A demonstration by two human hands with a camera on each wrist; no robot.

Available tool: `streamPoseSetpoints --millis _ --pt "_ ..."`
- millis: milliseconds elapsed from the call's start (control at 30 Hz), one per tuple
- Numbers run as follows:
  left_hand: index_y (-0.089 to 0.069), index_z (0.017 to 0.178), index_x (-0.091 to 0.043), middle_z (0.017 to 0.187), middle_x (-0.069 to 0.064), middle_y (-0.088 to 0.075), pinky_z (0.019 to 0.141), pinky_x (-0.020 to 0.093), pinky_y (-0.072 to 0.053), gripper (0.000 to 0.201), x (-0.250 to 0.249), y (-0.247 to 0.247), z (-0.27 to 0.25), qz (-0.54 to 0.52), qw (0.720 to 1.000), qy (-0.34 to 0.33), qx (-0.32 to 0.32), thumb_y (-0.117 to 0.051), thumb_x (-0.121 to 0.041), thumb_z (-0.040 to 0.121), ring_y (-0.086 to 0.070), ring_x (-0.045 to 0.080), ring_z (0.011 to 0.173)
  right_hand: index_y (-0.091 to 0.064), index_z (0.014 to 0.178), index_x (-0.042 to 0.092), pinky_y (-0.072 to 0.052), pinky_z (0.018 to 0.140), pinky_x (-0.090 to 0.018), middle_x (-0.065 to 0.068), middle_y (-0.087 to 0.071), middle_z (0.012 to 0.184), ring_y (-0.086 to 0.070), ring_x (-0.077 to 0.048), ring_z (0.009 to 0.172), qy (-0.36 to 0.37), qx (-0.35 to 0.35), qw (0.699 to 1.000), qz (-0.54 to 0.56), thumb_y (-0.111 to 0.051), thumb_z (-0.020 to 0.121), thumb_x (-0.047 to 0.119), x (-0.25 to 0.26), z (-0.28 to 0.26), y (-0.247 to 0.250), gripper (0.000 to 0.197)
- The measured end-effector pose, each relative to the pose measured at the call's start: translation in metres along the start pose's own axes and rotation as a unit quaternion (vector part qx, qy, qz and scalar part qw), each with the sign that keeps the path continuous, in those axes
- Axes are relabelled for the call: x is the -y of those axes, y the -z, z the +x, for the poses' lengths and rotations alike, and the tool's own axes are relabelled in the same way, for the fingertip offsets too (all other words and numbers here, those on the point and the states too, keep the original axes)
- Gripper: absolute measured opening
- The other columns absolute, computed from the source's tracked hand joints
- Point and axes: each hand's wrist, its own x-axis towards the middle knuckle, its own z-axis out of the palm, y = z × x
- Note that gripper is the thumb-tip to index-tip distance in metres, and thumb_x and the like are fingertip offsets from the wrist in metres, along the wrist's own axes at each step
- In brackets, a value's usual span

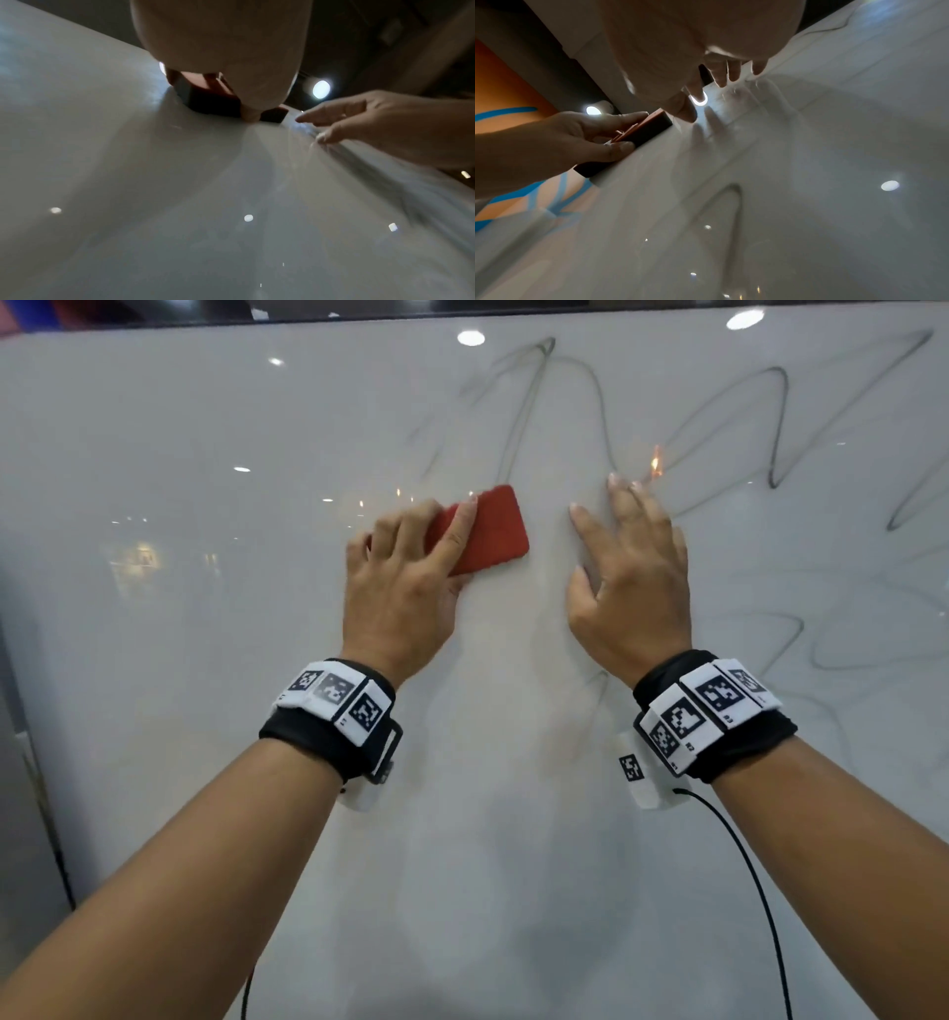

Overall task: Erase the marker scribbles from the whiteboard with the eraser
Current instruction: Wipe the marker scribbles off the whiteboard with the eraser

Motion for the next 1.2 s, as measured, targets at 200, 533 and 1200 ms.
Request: streamPoseSetpoints --millis 200,533,1200 --pt "-0.031 0.153 -0.027 0.139 0.007 -0.045 0.097 0.051 -0.036 0.069 -0.009 0.006 0.024 -0.042 0.975 0.219 -0.007 -0.057 -0.033 0.089 -0.042 0.031 0.123 -0.025 0.155 0.024 -0.005 0.121 -0.049 -0.01 -0.01 0.164 -0.005 -0.028 0.151 0.001 0.095 0.994 -0.052 -0.057 0.087 0.045 0.009 0.03 0.006 0.078" --pt "-0.027 0.154 -0.025 0.141 0.01 -0.042 0.098 0.049 -0.036 0.069 -0.002 0.008 0.038 -0.024 0.962 0.274 -0.002 -0.052 -0.033 0.09 -0.04 0.032 0.126 -0.012 0.157 0.028 0.001 0.122 -0.047 -0.005 0.002 0.166 0.004 -0.024 0.152 0.004 0.119 0.989 -0.084 -0.049 0.094 0.049 0.005 0.024 -0.002 0.076" --pt "-0.028 0.153 -0.027 0.142 0.007 -0.042 0.094 0.049 -0.038 0.067 -0.021 0.012 0.075 -0.004 0.979 0.201 0.021 -0.054 -0.035 0.092 -0.041 0.032 0.125 -0.008 0.158 0.025 0.001 0.12 -0.043 -0.002 0.002 0.166 0.004 -0.021 0.152 0.017 0.128 0.987 -0.096 -0.048 0.094 0.054 0.0 0.021 0.005 0.081"
